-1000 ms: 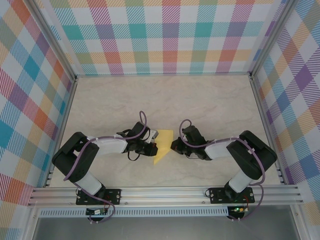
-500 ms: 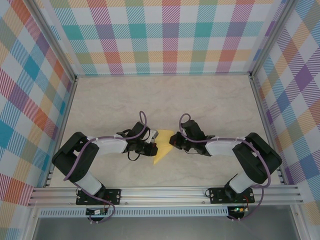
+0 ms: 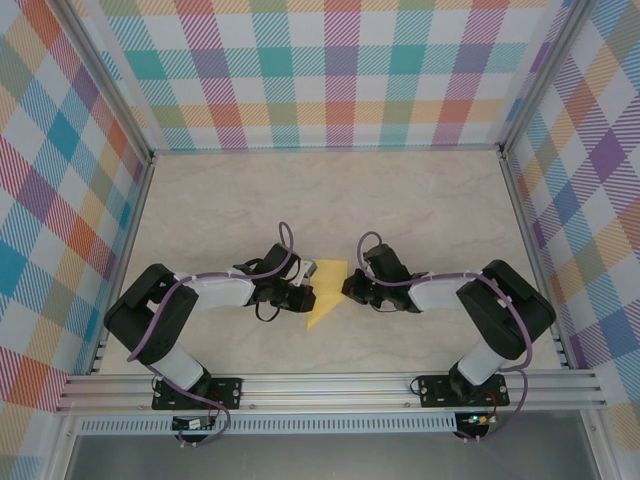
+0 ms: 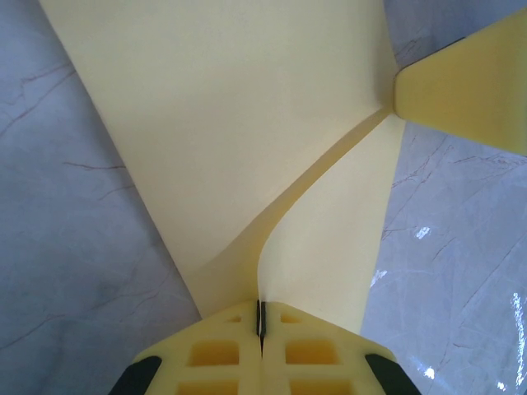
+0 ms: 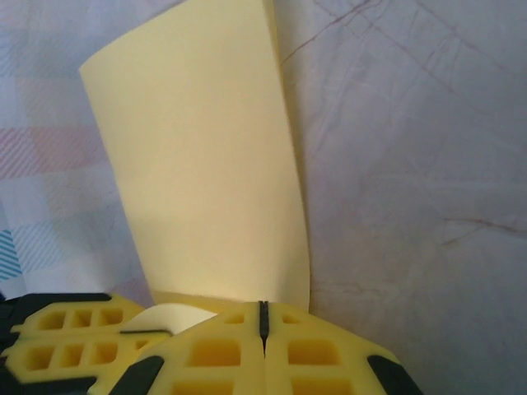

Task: Fold a paper plane with a square sheet of paper (pick it up from the middle)
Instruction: Third fold the triangle at the center of the table.

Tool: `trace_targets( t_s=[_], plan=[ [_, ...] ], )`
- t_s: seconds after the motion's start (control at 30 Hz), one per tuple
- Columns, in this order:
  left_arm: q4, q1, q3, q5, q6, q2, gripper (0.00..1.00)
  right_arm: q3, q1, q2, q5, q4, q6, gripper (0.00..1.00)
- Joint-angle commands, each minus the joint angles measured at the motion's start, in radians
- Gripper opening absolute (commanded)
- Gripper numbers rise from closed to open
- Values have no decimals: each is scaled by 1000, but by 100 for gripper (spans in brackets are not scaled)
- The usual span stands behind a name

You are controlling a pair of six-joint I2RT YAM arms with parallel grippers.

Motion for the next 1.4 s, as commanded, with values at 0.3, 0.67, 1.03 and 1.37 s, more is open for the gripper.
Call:
trace_targets(
  t_s=[0.3,0.67,1.03,1.37],
  plan=[
    [-63,2,-24,-40,23,47,0,72,33,1,-135,16,-46,3],
    [-65,2,-24,-44,22,42,0,64,43,109,-89,13,-46,1],
    [-293,4,96,-176,-58,-218,58,49,44,139,-52,-31,-48,0],
    [-130,-23,8,142,-278,-319,34,43,44,117,-34,-51,-25,1]
  ],
)
